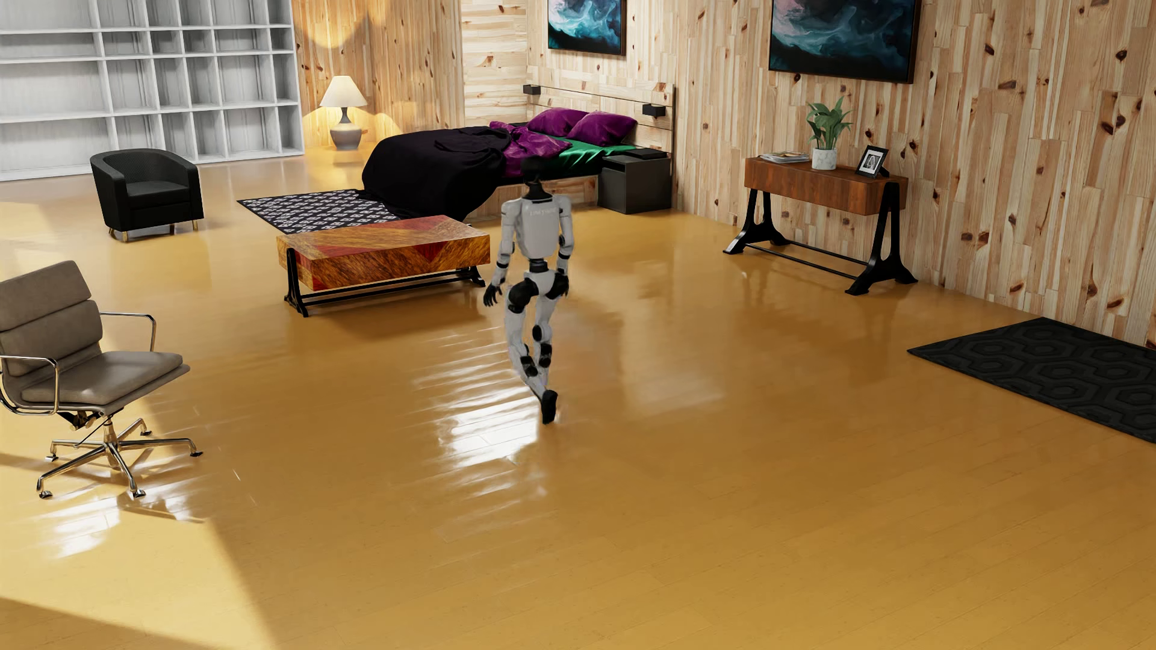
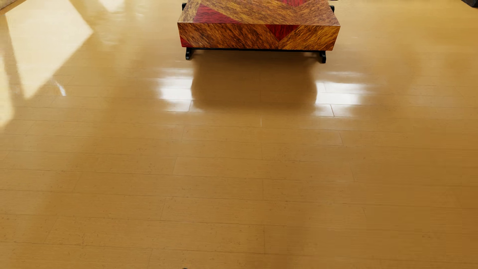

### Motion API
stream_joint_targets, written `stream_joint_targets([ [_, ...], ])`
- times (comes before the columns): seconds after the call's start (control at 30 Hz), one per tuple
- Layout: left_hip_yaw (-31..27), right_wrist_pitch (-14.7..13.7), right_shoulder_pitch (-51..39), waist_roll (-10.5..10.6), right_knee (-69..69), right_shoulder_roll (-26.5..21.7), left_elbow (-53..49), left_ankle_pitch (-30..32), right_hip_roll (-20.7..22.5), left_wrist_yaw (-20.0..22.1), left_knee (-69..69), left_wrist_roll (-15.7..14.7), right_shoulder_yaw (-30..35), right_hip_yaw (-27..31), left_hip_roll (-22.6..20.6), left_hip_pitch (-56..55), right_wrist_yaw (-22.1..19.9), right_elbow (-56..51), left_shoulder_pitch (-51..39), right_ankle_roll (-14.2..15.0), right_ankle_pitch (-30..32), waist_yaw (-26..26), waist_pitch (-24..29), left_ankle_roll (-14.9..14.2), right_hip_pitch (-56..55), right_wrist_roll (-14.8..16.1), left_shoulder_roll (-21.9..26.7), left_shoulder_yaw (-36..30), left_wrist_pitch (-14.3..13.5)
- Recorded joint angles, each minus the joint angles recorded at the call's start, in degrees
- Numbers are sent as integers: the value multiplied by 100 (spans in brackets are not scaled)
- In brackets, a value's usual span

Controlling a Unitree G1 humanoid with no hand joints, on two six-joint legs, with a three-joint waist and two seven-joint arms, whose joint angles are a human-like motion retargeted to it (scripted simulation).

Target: Go to the coffeetable

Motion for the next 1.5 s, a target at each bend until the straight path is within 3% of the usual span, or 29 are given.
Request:
stream_joint_targets([
  [0.1,-14,-137,-395,179,-139,-38,-741,-946,279,70,826,-505,203,-179,149,-1360,20,139,298,-23,-481,83,84,332,747,-255,359,559,-142],
  [0.17,-71,-244,-668,236,-221,-84,-1348,-1840,446,239,215,-933,312,-110,55,-2022,32,111,583,-36,-776,227,118,689,1208,-371,404,1100,-113],
  [0.23,-36,-379,-872,264,-383,-148,-1804,-2160,564,358,-1213,-1178,398,24,65,-2411,-23,-90,829,-57,-991,388,129,824,1657,-367,362,1414,-101],
  [0.27,47,-432,-946,271,-514,-194,-1902,-2178,613,419,-2141,-1172,451,103,112,-2478,-65,-200,874,-56,-1060,465,126,981,1891,-314,284,1422,-58],
  [0.37,363,-472,-1124,270,-958,-283,-1924,-1730,719,556,-5051,-920,611,369,140,-2279,-150,-410,1062,-30,-1098,652,91,948,2594,-157,203,1303,-80],
  [0.43,432,-460,-1145,243,-915,-288,-1736,-1687,746,672,-5401,-764,704,566,70,-2222,-305,-436,1192,14,-1165,735,64,911,2979,-116,101,1325,-80],
  [0.47,368,-434,-1101,212,-829,-292,-1598,-1347,707,717,-5092,-729,734,671,-11,-2236,-368,-425,1265,51,-1116,776,45,1286,3148,-112,10,1378,-69],
  [0.53,444,-321,-851,80,-454,-260,-1243,-826,507,768,-4579,-680,618,800,-139,-2064,-414,-368,1399,166,-654,823,-9,1453,3404,5,-202,1475,-24],
  [0.6,624,-181,-514,-124,626,-232,-813,-1068,179,728,-4252,-585,470,902,-352,-1809,-315,-203,1419,754,426,831,-37,1567,3175,212,-351,1455,-15],
  [0.7,957,-492,-257,-405,3237,-824,-414,-1641,-630,665,-4117,-284,1205,801,-675,-1303,270,-206,1148,1677,2370,835,8,1712,1816,-232,-439,1245,-167],
  [0.73,1009,-550,-161,-490,3830,-965,-373,-1822,-858,670,-4080,-211,1272,798,-795,-1143,324,-355,992,1688,2390,809,40,1735,1312,-268,-451,1160,-216],
  [0.83,939,-224,260,-655,4166,-857,-317,-2339,-1249,682,-3989,-69,625,732,-1114,-594,-9,-764,408,1354,845,670,131,1805,117,337,-462,983,-362],
  [0.93,642,67,489,-701,2447,-647,-600,-2756,-1428,737,-3995,-207,224,521,-1299,-32,-224,-962,-131,840,-104,487,167,1849,-532,594,-523,963,-559],
  [1.0,457,73,475,-702,759,-642,-882,-2921,-1434,777,-4162,-276,339,257,-1354,352,-53,-854,-374,716,-15,402,153,1854,-682,449,-506,827,-711],
  [1.03,372,61,450,-695,-138,-654,-1009,-2969,-1340,785,-4298,-331,417,211,-1367,562,74,-779,-457,826,137,375,137,1855,-680,320,-506,762,-770],
  [1.07,294,48,434,-683,-1007,-651,-1110,-3001,-1233,792,-4418,-388,447,220,-1372,766,167,-736,-524,1112,282,359,118,1854,-624,206,-515,695,-811],
  [1.13,154,30,452,-664,-1733,-584,-1194,-3144,-1131,815,-4473,-462,333,252,-1387,1124,189,-745,-602,1462,205,338,87,1829,-631,145,-556,563,-820],
  [1.23,1,64,427,-597,-1216,-396,-1060,-3036,-1015,821,-4383,-519,193,167,-1220,1637,151,-671,-473,743,1095,283,0,1758,-532,122,-559,477,-692],
  [1.3,-13,132,366,-469,-884,-269,-763,-2498,-850,730,-3986,-518,125,40,-995,1766,161,-525,-248,451,1210,248,-80,1756,-328,71,-532,507,-473],
  [1.4,84,141,189,-221,-825,-60,-325,-1048,-464,143,-2270,-358,40,-298,-457,1147,132,-384,41,203,713,185,-126,1334,184,56,-327,355,-184],
  [1.47,341,20,88,-45,-761,17,-294,-8,-202,-250,-680,-102,72,-609,212,294,90,-405,97,75,394,146,-102,507,457,65,28,53,-291],
  [1.5,385,-124,58,51,-728,16,-371,195,-50,-312,-39,-88,85,-724,507,-136,5,-349,160,43,238,156,-84,280,591,56,196,24,-341],
])
